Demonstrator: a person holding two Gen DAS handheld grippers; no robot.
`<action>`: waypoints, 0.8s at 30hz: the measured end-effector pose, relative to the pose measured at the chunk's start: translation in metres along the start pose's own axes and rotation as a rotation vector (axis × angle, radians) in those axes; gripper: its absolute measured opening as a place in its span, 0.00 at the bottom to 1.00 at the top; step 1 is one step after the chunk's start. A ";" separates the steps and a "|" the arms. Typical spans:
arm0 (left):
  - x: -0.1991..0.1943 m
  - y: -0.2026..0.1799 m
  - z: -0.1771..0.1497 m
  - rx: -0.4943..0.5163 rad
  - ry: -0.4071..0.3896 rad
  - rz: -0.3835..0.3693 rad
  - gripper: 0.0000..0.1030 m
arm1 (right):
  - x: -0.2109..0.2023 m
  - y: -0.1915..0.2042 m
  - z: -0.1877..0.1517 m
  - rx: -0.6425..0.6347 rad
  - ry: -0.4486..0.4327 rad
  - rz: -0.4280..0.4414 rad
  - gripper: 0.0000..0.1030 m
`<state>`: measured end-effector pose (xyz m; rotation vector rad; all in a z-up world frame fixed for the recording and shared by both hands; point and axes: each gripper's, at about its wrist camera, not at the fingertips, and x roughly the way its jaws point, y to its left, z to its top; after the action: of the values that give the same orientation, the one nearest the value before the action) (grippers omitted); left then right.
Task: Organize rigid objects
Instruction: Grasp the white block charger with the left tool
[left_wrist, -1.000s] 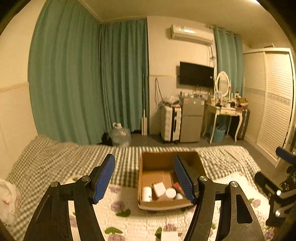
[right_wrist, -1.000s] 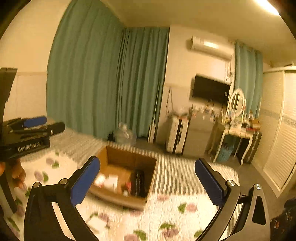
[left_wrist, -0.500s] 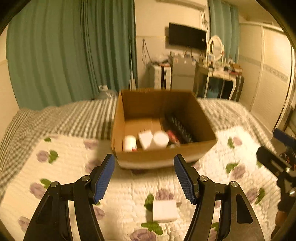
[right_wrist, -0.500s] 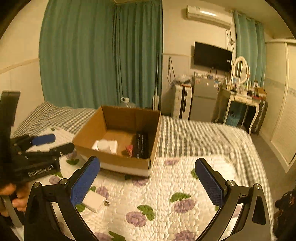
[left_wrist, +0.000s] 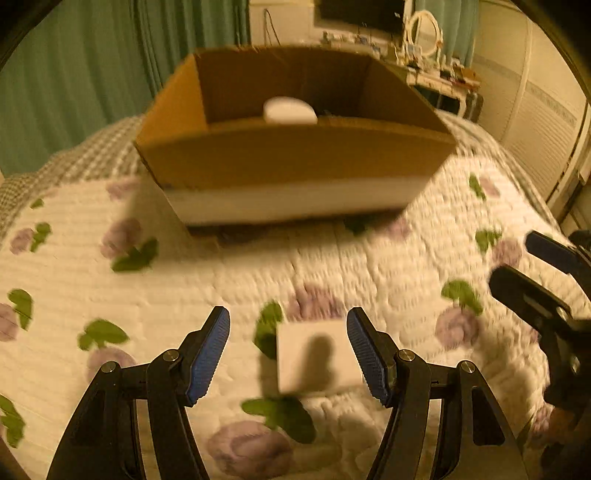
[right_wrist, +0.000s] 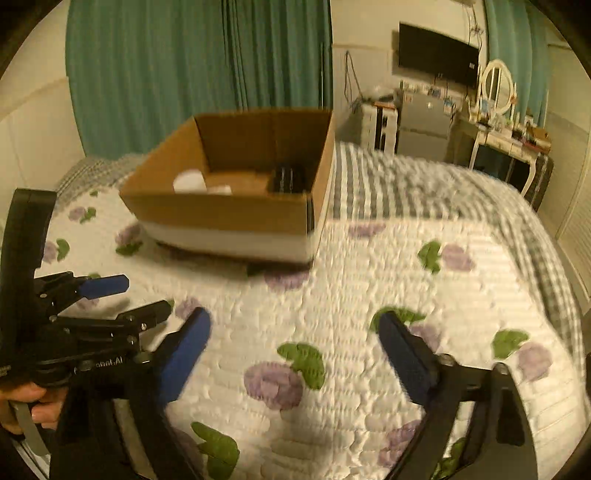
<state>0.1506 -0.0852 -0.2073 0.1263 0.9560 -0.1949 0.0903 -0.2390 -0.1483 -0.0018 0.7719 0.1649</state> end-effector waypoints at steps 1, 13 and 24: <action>0.004 -0.002 -0.003 0.007 0.013 -0.007 0.67 | 0.006 -0.001 -0.003 0.003 0.021 0.003 0.84; 0.039 -0.007 -0.022 0.013 0.097 -0.038 0.64 | 0.053 0.015 -0.028 -0.031 0.198 0.043 0.62; 0.022 -0.002 -0.028 -0.001 0.054 -0.039 0.53 | 0.044 0.024 -0.031 -0.078 0.183 0.024 0.56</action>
<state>0.1400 -0.0840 -0.2414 0.1124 1.0129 -0.2281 0.0963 -0.2103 -0.2001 -0.0822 0.9480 0.2193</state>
